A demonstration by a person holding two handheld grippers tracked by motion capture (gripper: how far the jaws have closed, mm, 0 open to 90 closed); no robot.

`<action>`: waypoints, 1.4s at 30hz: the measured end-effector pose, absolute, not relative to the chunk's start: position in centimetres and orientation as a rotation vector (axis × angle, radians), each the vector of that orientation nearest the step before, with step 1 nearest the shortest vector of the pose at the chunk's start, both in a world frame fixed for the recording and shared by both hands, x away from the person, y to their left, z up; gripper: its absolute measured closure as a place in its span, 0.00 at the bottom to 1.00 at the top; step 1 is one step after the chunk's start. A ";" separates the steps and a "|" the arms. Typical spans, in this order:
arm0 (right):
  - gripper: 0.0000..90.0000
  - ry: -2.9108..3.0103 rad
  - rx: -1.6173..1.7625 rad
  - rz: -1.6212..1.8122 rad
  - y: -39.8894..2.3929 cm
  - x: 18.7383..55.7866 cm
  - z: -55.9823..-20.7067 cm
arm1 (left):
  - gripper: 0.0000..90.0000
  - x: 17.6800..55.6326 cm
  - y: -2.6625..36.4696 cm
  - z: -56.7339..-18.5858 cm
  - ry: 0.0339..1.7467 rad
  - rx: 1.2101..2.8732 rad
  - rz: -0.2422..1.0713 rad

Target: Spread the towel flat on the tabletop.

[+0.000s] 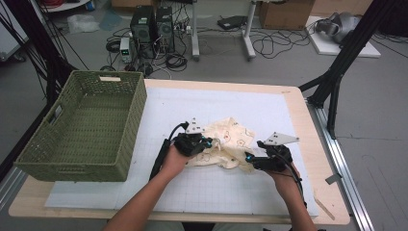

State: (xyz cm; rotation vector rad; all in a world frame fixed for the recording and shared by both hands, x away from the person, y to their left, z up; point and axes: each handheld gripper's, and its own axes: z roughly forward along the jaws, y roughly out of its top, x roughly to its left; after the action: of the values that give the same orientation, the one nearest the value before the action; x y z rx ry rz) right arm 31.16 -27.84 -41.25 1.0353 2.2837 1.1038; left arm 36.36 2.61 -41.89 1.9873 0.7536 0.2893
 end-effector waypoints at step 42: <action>0.48 2.056 1.106 1.146 -29.5 31.9 -39.5 | 0.54 39.9 8.9 -39.1 1.113 1.836 0.495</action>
State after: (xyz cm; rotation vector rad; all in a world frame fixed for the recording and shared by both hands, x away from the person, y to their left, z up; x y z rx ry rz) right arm 31.88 -29.52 -39.48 1.1062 2.0559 1.1456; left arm 39.91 8.90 -39.10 1.8360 1.1125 0.4951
